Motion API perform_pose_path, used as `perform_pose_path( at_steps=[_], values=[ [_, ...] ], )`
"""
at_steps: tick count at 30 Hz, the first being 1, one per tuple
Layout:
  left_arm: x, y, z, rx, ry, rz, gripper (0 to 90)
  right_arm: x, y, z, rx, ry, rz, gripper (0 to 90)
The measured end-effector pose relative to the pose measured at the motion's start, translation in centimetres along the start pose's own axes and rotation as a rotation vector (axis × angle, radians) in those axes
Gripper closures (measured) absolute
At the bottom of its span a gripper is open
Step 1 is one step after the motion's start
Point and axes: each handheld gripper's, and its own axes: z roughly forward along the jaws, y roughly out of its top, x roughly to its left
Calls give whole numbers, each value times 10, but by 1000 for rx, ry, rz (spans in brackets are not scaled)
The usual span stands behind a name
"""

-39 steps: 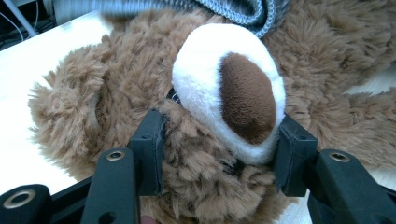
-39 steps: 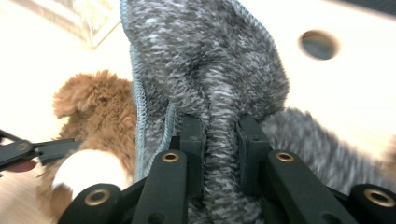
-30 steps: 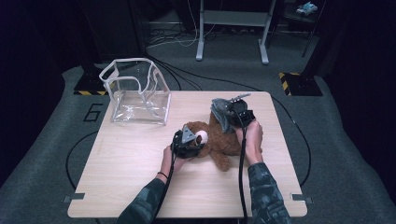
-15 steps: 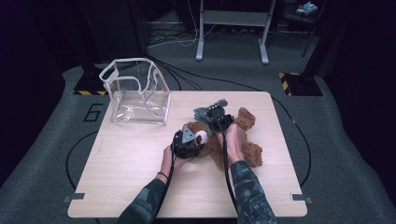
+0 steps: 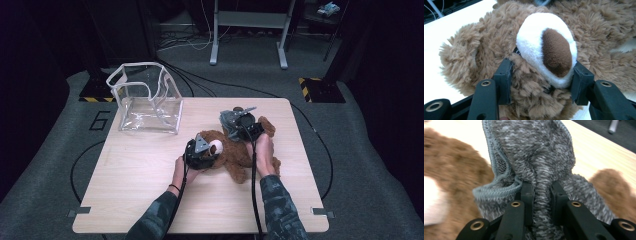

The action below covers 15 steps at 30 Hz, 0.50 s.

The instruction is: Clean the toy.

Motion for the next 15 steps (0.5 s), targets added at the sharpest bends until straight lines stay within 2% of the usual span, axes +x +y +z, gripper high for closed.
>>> perform_pose_path(
  at_steps=[5, 8, 12, 13, 15],
  values=[
    [0, 0, 0, -2, -1, -2, 464, -26, -10, -3, 19, -64, 48, 769],
    [0, 0, 0, -6, 1, -4, 463, -42, -15, -3, 57, -109, 55, 770],
    [0, 0, 0, -4, 5, -1, 464, -63, -25, -2, 96, -158, 111, 769],
    [0, 0, 0, -1, -1, -1, 463, -66, -26, -3, 92, -172, 123, 768],
    [0, 0, 0, -4, 1, -2, 463, -70, -27, -8, 79, -159, 136, 767]
  ],
)
